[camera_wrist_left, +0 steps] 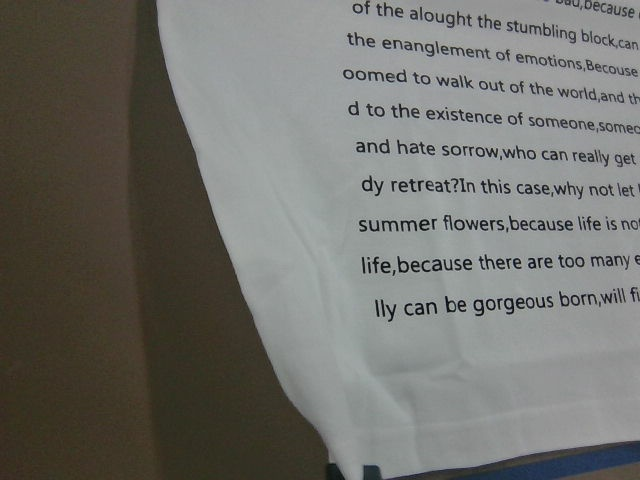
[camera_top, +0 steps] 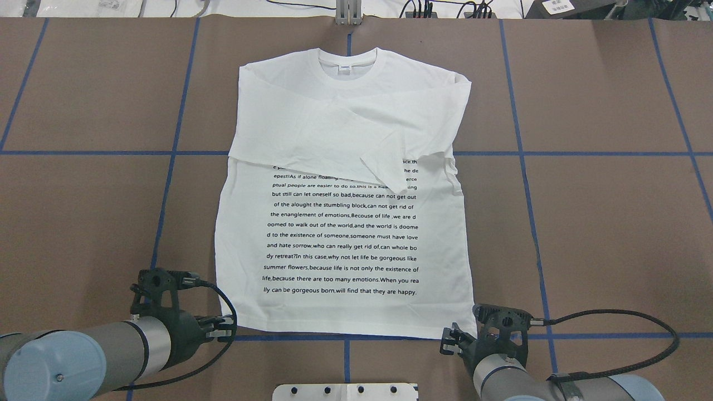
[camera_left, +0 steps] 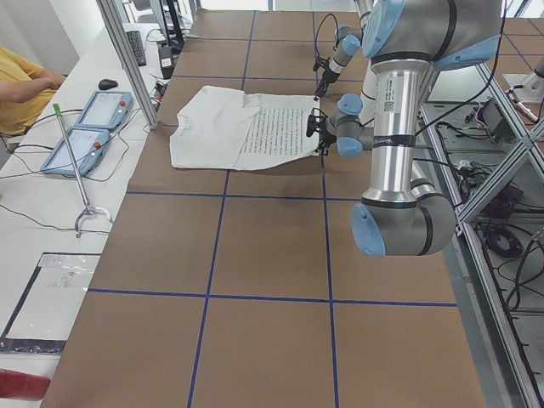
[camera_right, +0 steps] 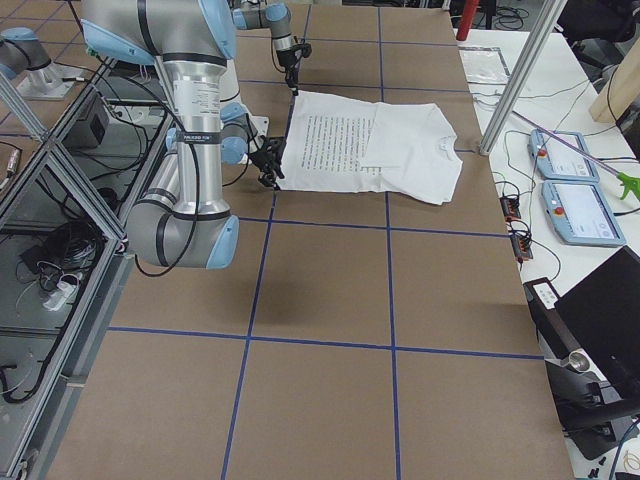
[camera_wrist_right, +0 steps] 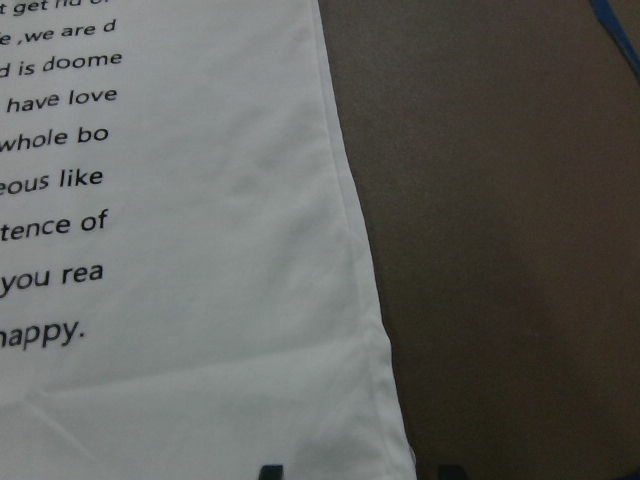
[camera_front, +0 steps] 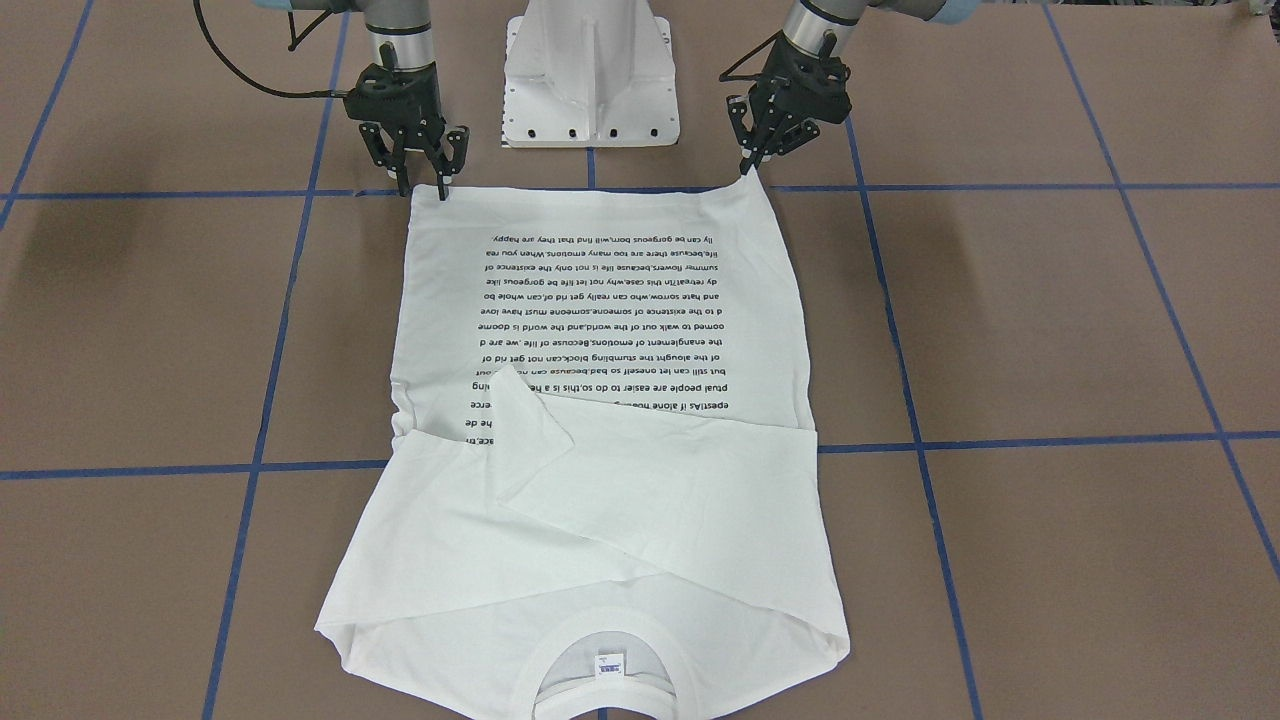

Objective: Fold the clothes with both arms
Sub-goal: 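Lower both grippers onto the hem corners and close on the fabric, then lift the hem with both grippers and carry it toward the collar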

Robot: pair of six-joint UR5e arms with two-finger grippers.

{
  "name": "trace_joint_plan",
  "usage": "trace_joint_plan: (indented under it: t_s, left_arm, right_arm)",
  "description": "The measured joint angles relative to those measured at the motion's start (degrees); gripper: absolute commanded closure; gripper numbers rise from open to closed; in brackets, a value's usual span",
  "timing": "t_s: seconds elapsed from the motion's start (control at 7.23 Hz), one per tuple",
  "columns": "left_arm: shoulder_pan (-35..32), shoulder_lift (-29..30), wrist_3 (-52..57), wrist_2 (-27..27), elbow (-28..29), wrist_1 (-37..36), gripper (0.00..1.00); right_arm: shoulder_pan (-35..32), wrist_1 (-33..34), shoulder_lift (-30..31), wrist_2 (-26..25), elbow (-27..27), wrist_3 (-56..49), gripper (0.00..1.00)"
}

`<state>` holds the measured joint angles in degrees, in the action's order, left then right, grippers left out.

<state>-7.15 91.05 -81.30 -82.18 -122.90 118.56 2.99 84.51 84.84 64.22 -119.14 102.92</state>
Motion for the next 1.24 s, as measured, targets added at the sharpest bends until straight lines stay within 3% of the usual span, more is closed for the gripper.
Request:
trace_joint_plan:
  t_s: [0.14, 0.28, 0.97, 1.24]
  left_arm:
    - [0.0, 0.0, 0.0, 0.0, -0.1, 0.0, 1.0]
    - [0.0, 0.0, 0.0, 0.0, -0.1, 0.0, 1.0]
    - [-0.1, 0.0, 0.0, 0.0, -0.8, 0.0, 1.0]
    - [-0.3, -0.8, 0.4, -1.1, -4.9, -1.0, 1.0]
  right_arm:
    - [0.2, 0.0, 0.0, -0.2, 0.1, 0.1, 0.62]
    - [0.3, 0.0, 0.0, -0.5, 0.1, 0.2, 0.96]
    - [0.1, 0.6, -0.3, -1.2, -0.9, 1.5, 1.0]
    - [-1.0, 9.9, -0.3, 1.2, -10.5, 1.3, 1.0]
